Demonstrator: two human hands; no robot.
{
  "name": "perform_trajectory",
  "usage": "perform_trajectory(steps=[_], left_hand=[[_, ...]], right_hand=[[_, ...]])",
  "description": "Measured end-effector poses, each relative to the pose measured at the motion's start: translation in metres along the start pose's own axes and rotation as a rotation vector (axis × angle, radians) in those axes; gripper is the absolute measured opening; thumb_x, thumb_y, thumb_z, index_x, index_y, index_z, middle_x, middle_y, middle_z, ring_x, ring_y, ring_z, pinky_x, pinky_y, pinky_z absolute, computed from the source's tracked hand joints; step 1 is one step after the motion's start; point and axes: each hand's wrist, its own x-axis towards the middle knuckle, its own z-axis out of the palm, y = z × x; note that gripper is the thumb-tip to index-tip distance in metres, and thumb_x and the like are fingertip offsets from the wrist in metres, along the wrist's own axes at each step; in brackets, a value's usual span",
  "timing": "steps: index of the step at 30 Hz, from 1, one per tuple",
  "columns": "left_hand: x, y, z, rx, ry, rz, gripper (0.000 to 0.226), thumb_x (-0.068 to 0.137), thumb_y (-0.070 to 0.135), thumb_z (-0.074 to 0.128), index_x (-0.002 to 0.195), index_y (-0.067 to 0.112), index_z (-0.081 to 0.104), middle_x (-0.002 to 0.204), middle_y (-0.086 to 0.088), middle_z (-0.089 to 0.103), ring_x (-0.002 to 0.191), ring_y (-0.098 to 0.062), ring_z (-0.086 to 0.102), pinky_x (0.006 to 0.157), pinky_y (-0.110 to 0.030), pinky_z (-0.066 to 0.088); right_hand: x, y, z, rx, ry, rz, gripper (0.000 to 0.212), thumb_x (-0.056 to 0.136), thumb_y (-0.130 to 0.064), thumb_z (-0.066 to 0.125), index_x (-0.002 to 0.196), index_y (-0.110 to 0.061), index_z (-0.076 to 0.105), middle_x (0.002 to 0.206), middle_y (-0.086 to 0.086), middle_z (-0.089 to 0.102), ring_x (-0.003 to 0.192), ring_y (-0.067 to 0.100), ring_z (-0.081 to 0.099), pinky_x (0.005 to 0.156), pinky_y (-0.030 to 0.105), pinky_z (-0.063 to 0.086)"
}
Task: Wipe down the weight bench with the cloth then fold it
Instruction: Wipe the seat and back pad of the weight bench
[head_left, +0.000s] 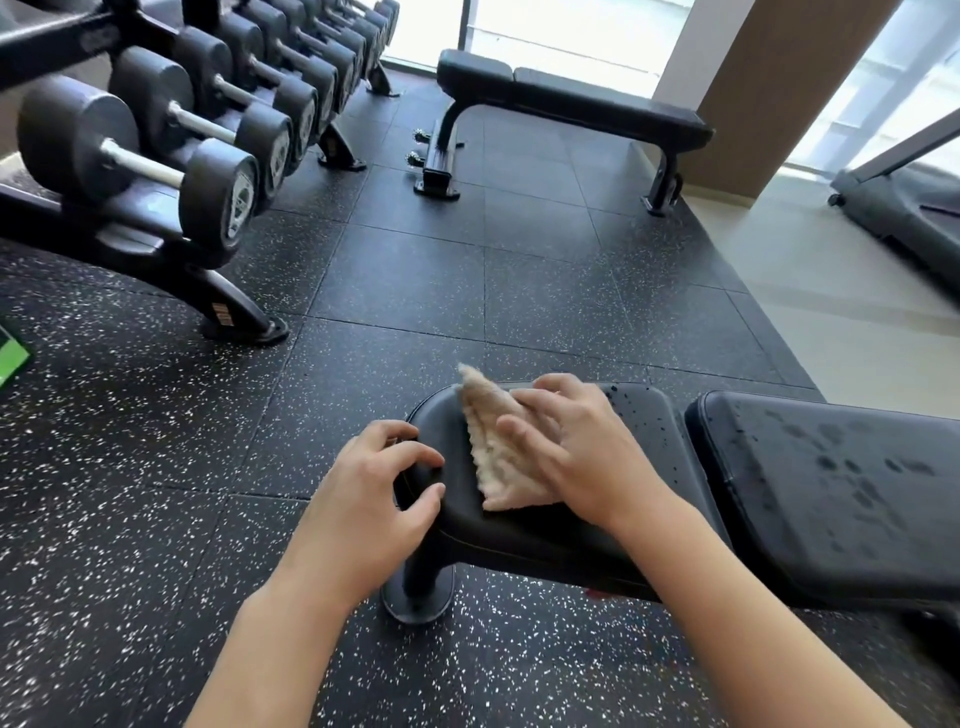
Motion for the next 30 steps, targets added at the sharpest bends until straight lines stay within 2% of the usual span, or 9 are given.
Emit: perform_trajectory(steps=[2, 4, 9, 12, 16, 18, 22, 27, 30], left_hand=[[0.001, -0.001, 0.0, 0.0, 0.0, 0.005, 0.021, 0.085, 0.03, 0.08, 0.104, 0.037, 0.074, 0.121, 0.023, 0.053, 0.12, -0.004, 0.053, 0.106, -0.026, 0.043], [0.002, -0.002, 0.0, 0.005, 0.0, 0.013, 0.021, 0.085, 0.03, 0.079, 0.103, 0.037, 0.074, 0.12, 0.024, 0.052, 0.12, -0.004, 0.054, 0.106, -0.027, 0.044], [0.003, 0.0, -0.001, 0.011, 0.005, 0.025, 0.021, 0.085, 0.025, 0.08, 0.102, 0.035, 0.075, 0.118, 0.021, 0.054, 0.117, -0.007, 0.056, 0.104, -0.028, 0.045], [0.003, 0.002, -0.001, 0.038, 0.018, 0.038, 0.021, 0.084, 0.024, 0.081, 0.102, 0.034, 0.075, 0.119, 0.02, 0.057, 0.117, -0.01, 0.055, 0.103, -0.025, 0.041], [0.003, 0.02, 0.004, 0.028, 0.066, 0.145, 0.023, 0.082, 0.029, 0.081, 0.103, 0.034, 0.076, 0.121, 0.019, 0.06, 0.12, -0.01, 0.054, 0.106, -0.03, 0.043], [0.002, 0.032, 0.01, 0.062, 0.031, 0.221, 0.035, 0.078, 0.041, 0.076, 0.112, 0.034, 0.074, 0.123, 0.018, 0.061, 0.123, -0.01, 0.053, 0.107, -0.037, 0.046], [0.0, 0.042, 0.024, 0.162, -0.069, 0.252, 0.058, 0.069, 0.051, 0.076, 0.125, 0.033, 0.07, 0.129, 0.016, 0.06, 0.128, -0.01, 0.052, 0.106, -0.044, 0.048], [-0.002, 0.041, 0.038, 0.207, -0.055, 0.238, 0.046, 0.074, 0.045, 0.074, 0.118, 0.032, 0.073, 0.128, 0.01, 0.062, 0.125, -0.016, 0.055, 0.104, -0.048, 0.048], [-0.002, 0.042, 0.043, 0.206, -0.002, 0.242, 0.032, 0.079, 0.04, 0.067, 0.109, 0.033, 0.076, 0.123, 0.01, 0.063, 0.118, -0.017, 0.057, 0.098, -0.048, 0.05]], right_hand=[[-0.012, 0.0, -0.002, -0.137, 0.011, -0.056, 0.054, 0.097, -0.066, 0.044, 0.142, -0.036, 0.054, 0.146, -0.013, 0.044, 0.139, 0.012, 0.036, 0.11, 0.041, 0.035], [-0.013, 0.0, -0.004, -0.179, 0.071, -0.185, 0.049, 0.099, -0.057, 0.051, 0.141, -0.031, 0.056, 0.145, -0.012, 0.046, 0.139, 0.014, 0.037, 0.11, 0.04, 0.035], [-0.013, -0.003, 0.021, 0.072, 0.01, -0.229, 0.035, 0.09, -0.037, 0.073, 0.122, -0.024, 0.07, 0.129, -0.017, 0.056, 0.123, 0.012, 0.049, 0.105, 0.033, 0.043], [-0.017, 0.0, 0.021, 0.07, -0.011, -0.153, 0.05, 0.084, -0.048, 0.073, 0.13, -0.029, 0.066, 0.135, -0.023, 0.052, 0.128, 0.008, 0.046, 0.108, 0.034, 0.041], [-0.02, 0.003, 0.01, -0.16, -0.113, -0.111, 0.081, 0.081, -0.076, 0.055, 0.152, -0.038, 0.04, 0.156, -0.022, 0.035, 0.147, 0.005, 0.026, 0.117, 0.041, 0.03], [-0.021, 0.004, 0.006, 0.011, -0.117, -0.097, 0.074, 0.088, -0.067, 0.058, 0.152, -0.034, 0.04, 0.156, -0.019, 0.037, 0.146, 0.002, 0.03, 0.119, 0.037, 0.031], [-0.021, 0.015, -0.006, 0.198, 0.003, -0.075, 0.04, 0.099, -0.035, 0.054, 0.138, -0.024, 0.058, 0.134, -0.018, 0.056, 0.126, 0.002, 0.054, 0.106, 0.034, 0.046], [-0.009, 0.029, -0.005, 0.23, 0.077, 0.006, 0.038, 0.09, -0.011, 0.046, 0.115, -0.018, 0.074, 0.117, -0.011, 0.069, 0.111, 0.007, 0.062, 0.1, 0.036, 0.049], [0.003, 0.035, -0.006, 0.239, -0.006, 0.027, 0.032, 0.088, -0.006, 0.06, 0.11, -0.019, 0.078, 0.115, -0.011, 0.071, 0.112, 0.008, 0.062, 0.103, 0.033, 0.047]])
